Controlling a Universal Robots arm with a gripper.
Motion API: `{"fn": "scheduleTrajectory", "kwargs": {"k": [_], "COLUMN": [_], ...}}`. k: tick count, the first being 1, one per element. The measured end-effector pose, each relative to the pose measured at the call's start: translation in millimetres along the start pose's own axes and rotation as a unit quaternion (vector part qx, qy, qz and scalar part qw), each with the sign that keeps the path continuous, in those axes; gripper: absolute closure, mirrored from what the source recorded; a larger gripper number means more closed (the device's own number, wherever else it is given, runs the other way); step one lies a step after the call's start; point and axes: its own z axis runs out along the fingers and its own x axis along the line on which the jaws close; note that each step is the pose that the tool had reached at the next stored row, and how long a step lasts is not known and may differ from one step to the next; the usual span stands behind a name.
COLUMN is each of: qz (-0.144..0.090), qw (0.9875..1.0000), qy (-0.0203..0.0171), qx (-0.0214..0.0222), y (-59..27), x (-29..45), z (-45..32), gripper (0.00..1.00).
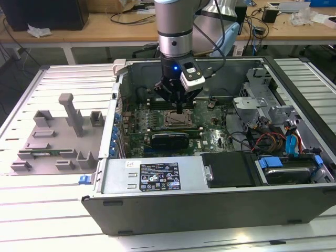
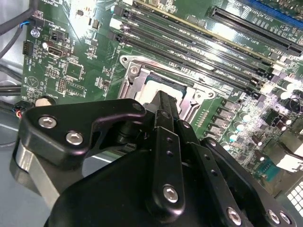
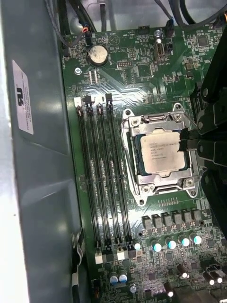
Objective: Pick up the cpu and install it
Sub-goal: 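Install the first cpu locking lever, then install the second cpu locking lever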
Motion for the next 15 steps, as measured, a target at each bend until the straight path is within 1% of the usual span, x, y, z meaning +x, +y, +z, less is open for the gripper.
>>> {"fn": "scheduleTrajectory", "kwargs": {"k": [13,14,15], "qz": [0.000,0.000,0.000], "qw": [1.0000,1.0000,1.0000], "qy": [0.0001,0.0001,0.0000], "qx": [0.0002,0.0002,0.0000], "y": [0.0,-0.1,-0.1], "x": [-0.4,-0.6,-0.6], "z": [-0.1,-2.4,-2.6], "gripper": [0.89,0.89,0.89]}}
